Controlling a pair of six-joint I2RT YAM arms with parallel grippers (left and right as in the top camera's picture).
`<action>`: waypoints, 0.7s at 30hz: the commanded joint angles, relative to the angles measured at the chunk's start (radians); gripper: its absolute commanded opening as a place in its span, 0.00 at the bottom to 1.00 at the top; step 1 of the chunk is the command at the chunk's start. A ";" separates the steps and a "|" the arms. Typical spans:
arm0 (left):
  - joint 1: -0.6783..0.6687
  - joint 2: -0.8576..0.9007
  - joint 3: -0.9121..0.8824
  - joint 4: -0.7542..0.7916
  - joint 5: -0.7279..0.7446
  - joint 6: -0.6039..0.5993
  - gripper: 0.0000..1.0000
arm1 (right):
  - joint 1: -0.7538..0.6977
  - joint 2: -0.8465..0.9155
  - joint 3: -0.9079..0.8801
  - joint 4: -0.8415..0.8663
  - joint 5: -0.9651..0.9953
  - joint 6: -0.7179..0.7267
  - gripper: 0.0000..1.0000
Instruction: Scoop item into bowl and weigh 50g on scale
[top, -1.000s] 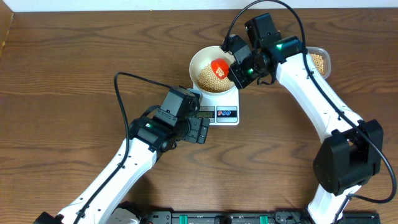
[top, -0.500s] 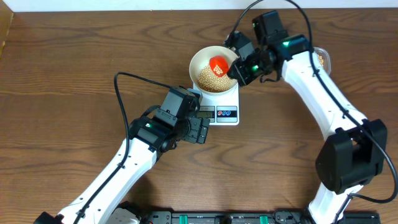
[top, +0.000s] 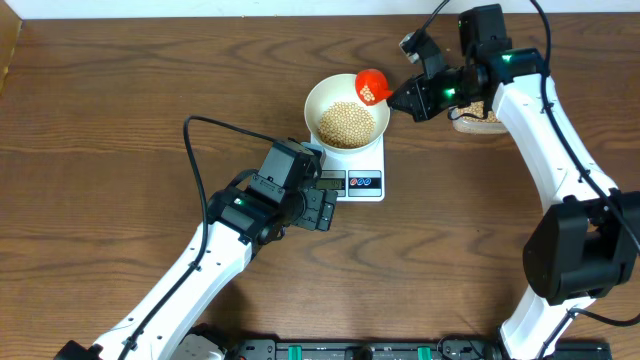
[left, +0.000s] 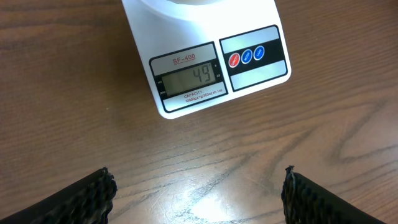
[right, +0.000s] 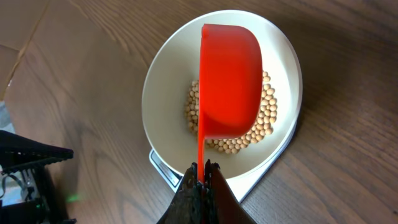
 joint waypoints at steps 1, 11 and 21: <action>-0.002 0.006 -0.002 0.001 -0.017 0.002 0.88 | 0.002 -0.012 0.013 -0.003 -0.043 0.011 0.01; -0.002 0.006 -0.002 0.001 -0.017 0.002 0.88 | 0.013 -0.012 0.013 -0.007 -0.010 -0.008 0.01; -0.002 0.006 -0.002 0.001 -0.017 0.002 0.88 | 0.065 -0.012 0.013 -0.030 0.113 -0.045 0.01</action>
